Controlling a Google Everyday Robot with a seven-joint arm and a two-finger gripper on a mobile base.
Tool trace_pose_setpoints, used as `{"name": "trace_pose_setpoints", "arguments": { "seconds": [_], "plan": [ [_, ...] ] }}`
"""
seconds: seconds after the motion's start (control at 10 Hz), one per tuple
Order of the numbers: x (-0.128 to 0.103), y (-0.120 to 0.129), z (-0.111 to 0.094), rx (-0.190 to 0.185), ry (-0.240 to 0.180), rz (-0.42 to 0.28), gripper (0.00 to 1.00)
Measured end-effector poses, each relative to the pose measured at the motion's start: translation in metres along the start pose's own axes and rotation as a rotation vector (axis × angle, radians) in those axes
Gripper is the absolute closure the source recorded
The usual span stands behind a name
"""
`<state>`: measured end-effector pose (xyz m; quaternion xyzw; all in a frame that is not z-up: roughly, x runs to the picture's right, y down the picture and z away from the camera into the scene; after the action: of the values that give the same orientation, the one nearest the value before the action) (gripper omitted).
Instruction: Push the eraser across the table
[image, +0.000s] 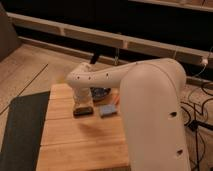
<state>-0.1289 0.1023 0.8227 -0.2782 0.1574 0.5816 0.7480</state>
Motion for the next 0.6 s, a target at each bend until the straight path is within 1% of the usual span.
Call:
{"name": "trace_pose_setpoints", "arguments": {
  "seconds": [0.1, 0.2, 0.3, 0.4, 0.6],
  "plan": [
    [0.001, 0.0, 0.003, 0.026, 0.011, -0.036, 0.35],
    [0.001, 0.003, 0.007, 0.041, 0.028, -0.066, 0.35],
    [-0.001, 0.008, 0.012, 0.051, 0.035, -0.093, 0.35],
    [-0.007, 0.01, 0.022, 0.058, 0.041, -0.114, 0.35],
    [-0.016, 0.01, 0.035, 0.059, 0.039, -0.117, 0.35]
  ]
}}
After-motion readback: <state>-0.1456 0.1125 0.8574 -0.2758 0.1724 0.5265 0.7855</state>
